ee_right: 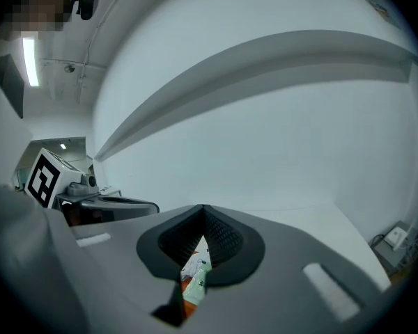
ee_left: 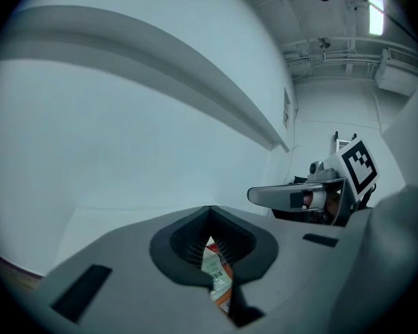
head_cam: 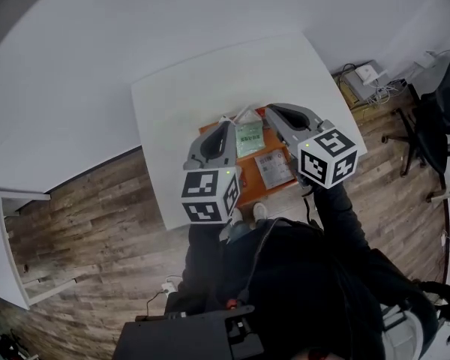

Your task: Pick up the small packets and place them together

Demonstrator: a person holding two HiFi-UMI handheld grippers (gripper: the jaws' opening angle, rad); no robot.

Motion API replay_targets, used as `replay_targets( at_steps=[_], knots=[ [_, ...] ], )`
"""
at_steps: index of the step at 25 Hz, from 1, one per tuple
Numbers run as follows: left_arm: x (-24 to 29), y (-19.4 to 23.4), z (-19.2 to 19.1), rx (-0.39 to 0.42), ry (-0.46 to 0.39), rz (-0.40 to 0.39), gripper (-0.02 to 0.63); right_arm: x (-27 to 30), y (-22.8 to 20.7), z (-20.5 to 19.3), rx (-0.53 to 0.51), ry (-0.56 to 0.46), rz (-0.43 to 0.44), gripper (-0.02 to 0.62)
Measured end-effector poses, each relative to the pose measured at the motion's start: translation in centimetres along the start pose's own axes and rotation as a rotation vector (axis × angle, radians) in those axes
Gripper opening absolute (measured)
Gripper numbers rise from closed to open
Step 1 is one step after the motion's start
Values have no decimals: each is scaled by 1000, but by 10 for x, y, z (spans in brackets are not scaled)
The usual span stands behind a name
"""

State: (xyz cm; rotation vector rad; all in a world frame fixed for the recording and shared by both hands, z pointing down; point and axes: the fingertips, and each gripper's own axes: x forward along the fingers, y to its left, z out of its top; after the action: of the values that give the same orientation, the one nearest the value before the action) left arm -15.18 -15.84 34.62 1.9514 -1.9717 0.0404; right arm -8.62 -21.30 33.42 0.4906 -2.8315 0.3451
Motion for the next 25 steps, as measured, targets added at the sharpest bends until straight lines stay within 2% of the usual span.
replay_targets(
  at_steps=[7, 15, 25],
  knots=[
    [6, -13, 18, 63, -49, -12, 0, 0, 6, 9, -70, 1, 21, 0],
    [11, -23, 14, 73, -34, -37, 0, -2, 6, 6, -88, 18, 25, 0],
    [8, -12, 14, 65, -29, -16, 0, 4, 10, 5, -104, 37, 42, 0]
  ],
)
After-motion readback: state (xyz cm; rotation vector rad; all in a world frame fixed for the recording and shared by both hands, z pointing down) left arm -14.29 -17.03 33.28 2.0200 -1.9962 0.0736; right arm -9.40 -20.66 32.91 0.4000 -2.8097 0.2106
